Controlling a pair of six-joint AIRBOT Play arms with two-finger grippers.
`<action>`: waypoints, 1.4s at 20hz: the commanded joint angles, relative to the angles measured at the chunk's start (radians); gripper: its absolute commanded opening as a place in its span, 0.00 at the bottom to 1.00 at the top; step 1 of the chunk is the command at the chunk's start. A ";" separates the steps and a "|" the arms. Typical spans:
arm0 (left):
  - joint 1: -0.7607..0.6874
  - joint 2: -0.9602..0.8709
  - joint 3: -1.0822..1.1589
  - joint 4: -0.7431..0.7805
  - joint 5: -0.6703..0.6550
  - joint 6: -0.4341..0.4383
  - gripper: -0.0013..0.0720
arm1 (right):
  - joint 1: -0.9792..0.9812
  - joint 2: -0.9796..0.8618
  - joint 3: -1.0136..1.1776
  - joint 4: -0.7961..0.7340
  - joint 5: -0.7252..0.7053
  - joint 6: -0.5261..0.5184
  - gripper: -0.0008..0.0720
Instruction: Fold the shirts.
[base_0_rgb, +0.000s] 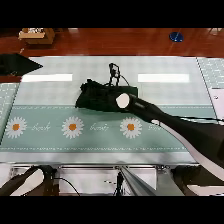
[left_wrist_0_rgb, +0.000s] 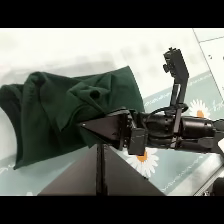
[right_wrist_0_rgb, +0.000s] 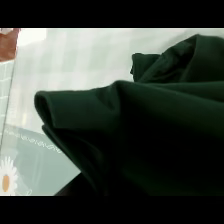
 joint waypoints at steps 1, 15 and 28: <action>0.002 0.003 -0.039 0.002 -0.005 0.000 0.05 | 0.031 -0.024 0.002 0.071 -0.108 0.001 0.05; 0.002 0.003 -0.047 0.002 -0.005 0.000 0.05 | -0.159 0.109 0.109 -0.097 0.233 -0.130 0.64; 0.002 -0.032 -0.047 0.021 -0.004 0.000 0.31 | -0.883 0.192 -0.143 -0.333 0.851 0.048 0.82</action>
